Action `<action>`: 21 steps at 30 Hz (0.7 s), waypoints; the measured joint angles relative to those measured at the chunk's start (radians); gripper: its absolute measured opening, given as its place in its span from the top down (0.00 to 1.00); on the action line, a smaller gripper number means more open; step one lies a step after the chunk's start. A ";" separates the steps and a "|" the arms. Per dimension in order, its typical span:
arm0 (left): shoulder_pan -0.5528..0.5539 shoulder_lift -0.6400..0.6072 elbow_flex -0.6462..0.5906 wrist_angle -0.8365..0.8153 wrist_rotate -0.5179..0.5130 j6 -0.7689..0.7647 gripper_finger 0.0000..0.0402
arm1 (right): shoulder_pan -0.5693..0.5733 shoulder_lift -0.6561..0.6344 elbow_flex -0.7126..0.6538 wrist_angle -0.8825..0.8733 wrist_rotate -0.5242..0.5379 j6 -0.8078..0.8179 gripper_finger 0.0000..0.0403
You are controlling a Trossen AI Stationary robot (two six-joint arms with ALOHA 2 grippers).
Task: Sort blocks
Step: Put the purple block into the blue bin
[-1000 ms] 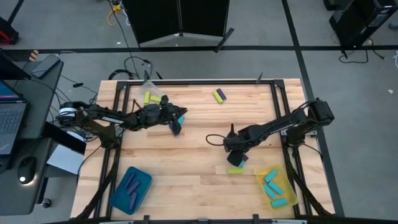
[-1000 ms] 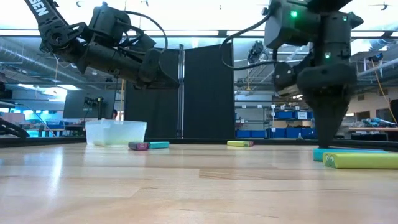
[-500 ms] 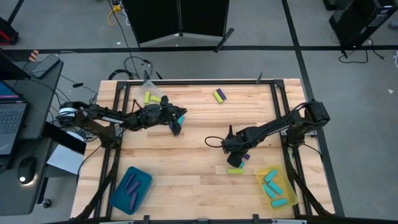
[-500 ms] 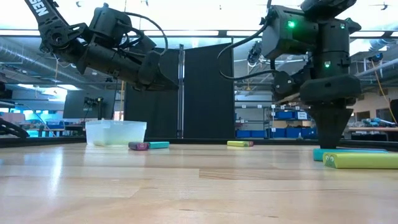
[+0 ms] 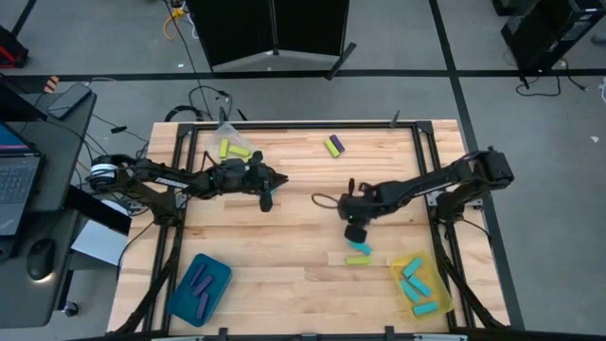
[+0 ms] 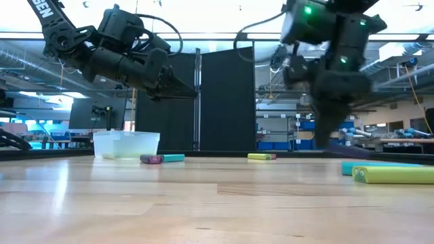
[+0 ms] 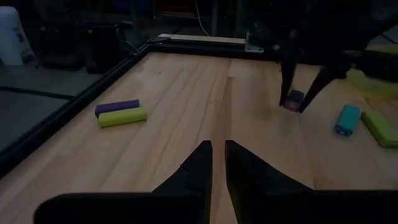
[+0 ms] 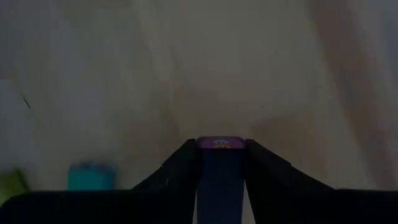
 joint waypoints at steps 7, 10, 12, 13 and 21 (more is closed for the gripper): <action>0.000 0.000 0.000 0.000 0.005 -0.042 0.88 | -0.086 -0.043 0.003 0.226 0.012 -0.186 0.72; 0.000 0.000 0.000 -0.001 0.006 -0.043 0.88 | -0.104 -0.039 0.002 0.286 0.010 -0.235 0.72; 0.000 0.000 0.000 -0.001 0.006 -0.043 0.88 | -0.114 -0.038 -0.012 0.350 0.009 -0.270 0.72; 0.000 0.000 0.000 -0.001 0.006 -0.043 0.88 | -0.120 -0.037 -0.019 0.387 0.009 -0.286 0.72; -0.001 0.000 0.000 -0.001 0.052 -0.049 0.88 | -0.185 -0.038 -0.100 0.770 -0.043 -0.367 0.72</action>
